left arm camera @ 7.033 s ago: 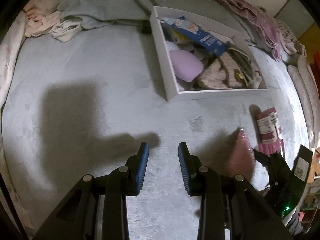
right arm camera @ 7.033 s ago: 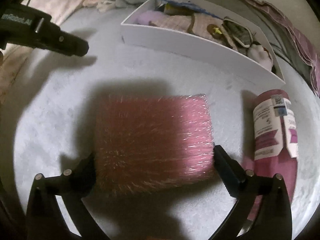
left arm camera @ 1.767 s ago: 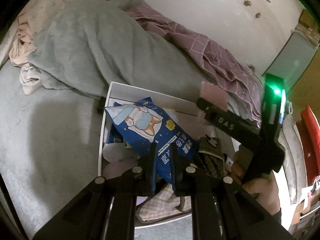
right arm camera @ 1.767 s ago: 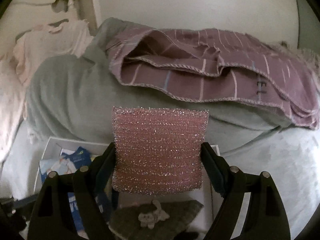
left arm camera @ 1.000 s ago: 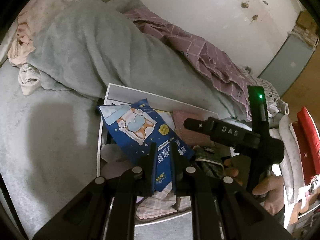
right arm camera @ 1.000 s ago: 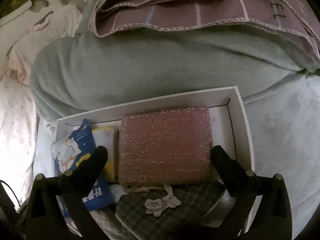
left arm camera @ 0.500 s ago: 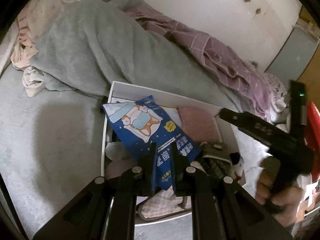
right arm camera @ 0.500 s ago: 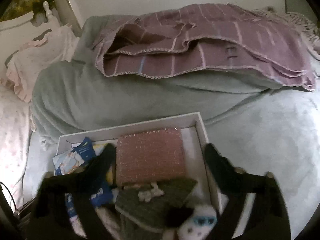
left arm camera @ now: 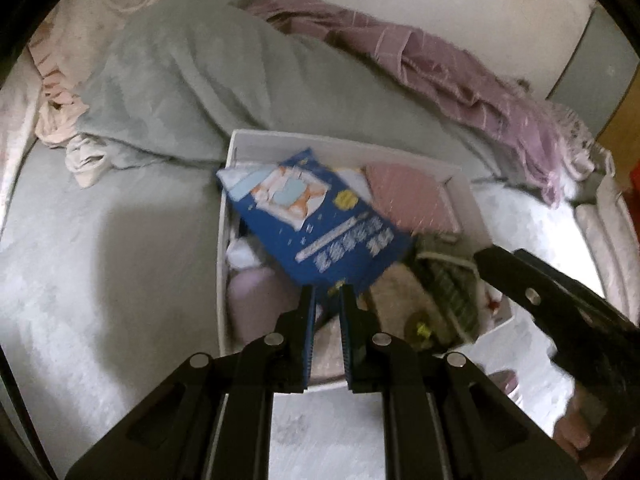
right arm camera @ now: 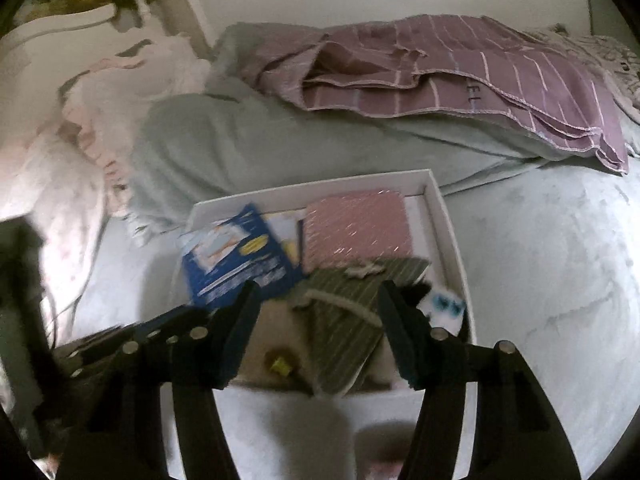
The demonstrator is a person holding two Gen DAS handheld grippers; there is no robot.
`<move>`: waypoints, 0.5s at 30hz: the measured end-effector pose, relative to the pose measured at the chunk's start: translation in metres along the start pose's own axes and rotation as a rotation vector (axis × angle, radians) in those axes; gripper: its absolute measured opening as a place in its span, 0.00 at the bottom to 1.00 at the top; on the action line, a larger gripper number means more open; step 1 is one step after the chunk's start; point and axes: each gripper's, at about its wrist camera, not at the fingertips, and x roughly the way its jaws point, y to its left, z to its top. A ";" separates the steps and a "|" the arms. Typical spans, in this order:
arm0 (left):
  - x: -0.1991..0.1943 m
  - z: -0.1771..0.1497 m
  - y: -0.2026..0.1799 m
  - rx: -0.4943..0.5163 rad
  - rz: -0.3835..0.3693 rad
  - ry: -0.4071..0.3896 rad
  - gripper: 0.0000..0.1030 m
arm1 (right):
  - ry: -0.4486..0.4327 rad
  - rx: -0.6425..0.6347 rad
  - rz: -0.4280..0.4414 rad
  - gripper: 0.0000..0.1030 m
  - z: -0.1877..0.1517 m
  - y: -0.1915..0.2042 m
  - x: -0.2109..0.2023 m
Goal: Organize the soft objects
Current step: 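Withdraw the open right tool from the tray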
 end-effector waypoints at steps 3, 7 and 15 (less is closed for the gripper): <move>-0.007 -0.004 -0.007 0.020 0.054 -0.007 0.11 | -0.050 -0.071 0.009 0.60 -0.015 0.011 -0.018; -0.018 -0.007 -0.020 0.054 0.086 -0.019 0.41 | -0.129 -0.101 0.018 0.73 -0.036 0.014 -0.043; -0.071 -0.035 -0.039 0.060 0.231 -0.193 0.45 | -0.114 0.001 -0.046 0.80 -0.047 -0.017 -0.059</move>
